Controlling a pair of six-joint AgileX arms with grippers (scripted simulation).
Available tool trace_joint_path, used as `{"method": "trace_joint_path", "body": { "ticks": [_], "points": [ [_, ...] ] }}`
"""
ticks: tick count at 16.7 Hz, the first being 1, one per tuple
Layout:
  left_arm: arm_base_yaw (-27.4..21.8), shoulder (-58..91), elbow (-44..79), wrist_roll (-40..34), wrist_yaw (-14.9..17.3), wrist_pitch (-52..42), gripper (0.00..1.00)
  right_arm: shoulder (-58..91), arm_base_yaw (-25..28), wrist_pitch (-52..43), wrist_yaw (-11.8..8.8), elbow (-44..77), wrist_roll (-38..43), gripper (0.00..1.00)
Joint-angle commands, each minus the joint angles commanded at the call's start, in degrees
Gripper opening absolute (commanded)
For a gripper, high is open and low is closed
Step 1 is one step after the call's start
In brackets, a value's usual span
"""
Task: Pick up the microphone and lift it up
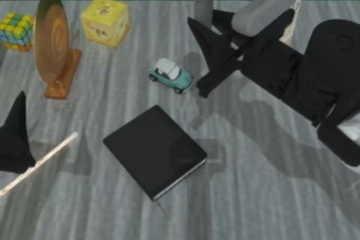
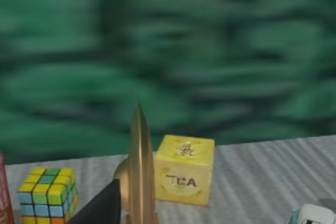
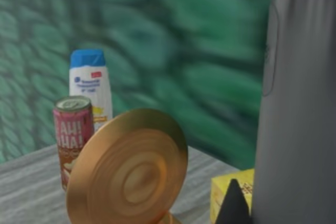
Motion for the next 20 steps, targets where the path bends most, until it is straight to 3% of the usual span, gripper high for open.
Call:
{"method": "trace_joint_path", "body": {
  "ticks": [8,12,15,20],
  "points": [
    [-11.33,35.99,19.02,0.28,15.92,13.05,1.0,0.0,0.0,0.0,0.0,0.0,0.0,0.0],
    [-15.77,48.78,26.58,0.4,22.13,18.31,1.0,0.0,0.0,0.0,0.0,0.0,0.0,0.0],
    [-17.61,54.07,29.89,0.54,24.7,20.66,1.0,0.0,0.0,0.0,0.0,0.0,0.0,0.0],
    [-17.61,54.57,30.15,0.56,24.98,20.89,1.0,0.0,0.0,0.0,0.0,0.0,0.0,0.0]
  ]
}}
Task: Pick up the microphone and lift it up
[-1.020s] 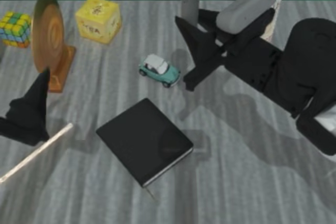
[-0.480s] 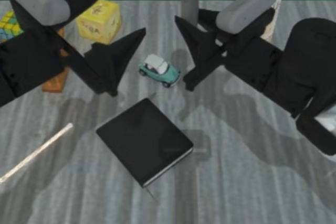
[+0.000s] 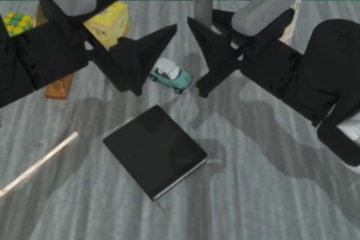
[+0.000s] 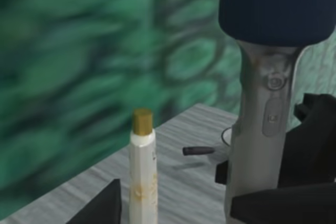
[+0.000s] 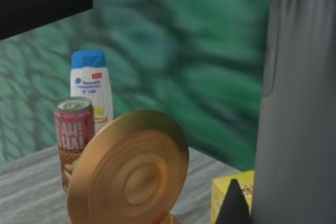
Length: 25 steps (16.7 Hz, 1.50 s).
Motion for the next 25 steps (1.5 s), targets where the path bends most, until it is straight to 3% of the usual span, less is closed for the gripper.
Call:
{"method": "trace_joint_path", "body": {
  "ticks": [3,11,16,25],
  "points": [
    [-1.29,2.32,2.07,-0.05,-0.96,0.73,1.0,0.0,0.0,0.0,0.0,0.0,0.0,0.0],
    [-9.33,21.04,15.89,-0.22,-8.62,5.46,1.0,0.0,0.0,0.0,0.0,0.0,0.0,0.0],
    [-9.73,21.68,16.47,-0.24,-9.0,5.62,1.0,0.0,0.0,0.0,0.0,0.0,0.0,0.0],
    [-9.73,21.68,16.47,-0.24,-9.0,5.62,0.32,0.0,0.0,0.0,0.0,0.0,0.0,0.0]
  ]
}}
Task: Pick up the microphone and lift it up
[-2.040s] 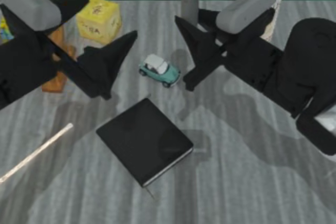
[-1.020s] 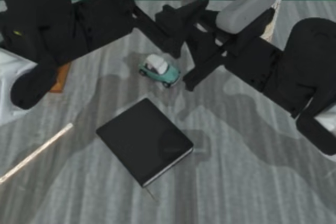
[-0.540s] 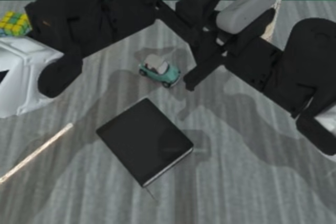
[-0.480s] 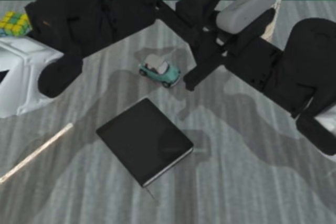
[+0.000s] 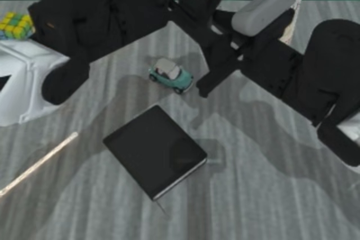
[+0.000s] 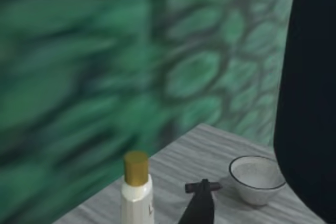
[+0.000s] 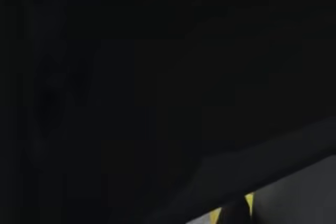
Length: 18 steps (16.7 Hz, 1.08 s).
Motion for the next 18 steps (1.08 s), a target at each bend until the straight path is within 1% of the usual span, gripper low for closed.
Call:
{"method": "trace_joint_path", "body": {
  "ticks": [4,5,13,18],
  "points": [
    [0.0,0.0,0.0,0.0,0.0,0.0,0.02,0.0,0.0,0.0,0.0,0.0,0.0,0.0],
    [0.0,0.0,0.0,0.0,0.0,0.0,0.0,0.0,0.0,0.0,0.0,0.0,0.0,0.0],
    [0.0,0.0,0.0,0.0,0.0,0.0,0.0,0.0,0.0,0.0,0.0,0.0,0.0,0.0],
    [0.0,0.0,0.0,0.0,0.0,0.0,0.0,0.0,0.0,0.0,0.0,0.0,0.0,0.38]
  ]
}}
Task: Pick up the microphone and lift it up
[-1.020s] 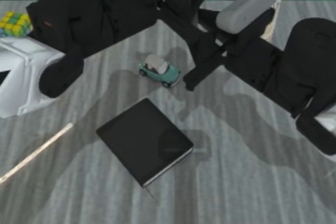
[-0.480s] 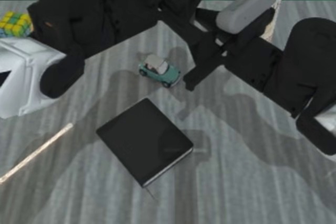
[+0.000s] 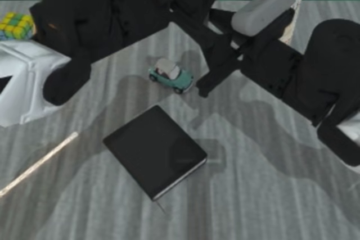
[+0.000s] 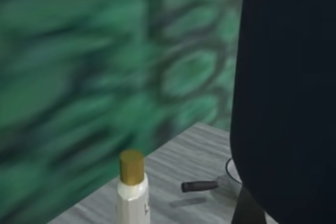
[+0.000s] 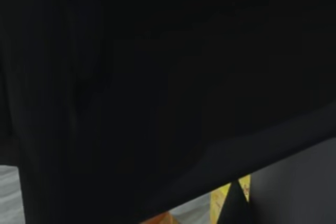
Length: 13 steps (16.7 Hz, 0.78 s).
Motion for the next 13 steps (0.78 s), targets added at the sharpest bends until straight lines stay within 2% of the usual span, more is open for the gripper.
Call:
{"method": "trace_joint_path", "body": {
  "ticks": [8,13],
  "points": [
    [0.0,0.0,0.0,0.0,0.0,0.0,0.0,0.0,0.0,0.0,0.0,0.0,0.0,0.98],
    [0.0,0.0,0.0,0.0,0.0,0.0,0.0,0.0,0.0,0.0,0.0,0.0,0.0,1.0]
  ]
}}
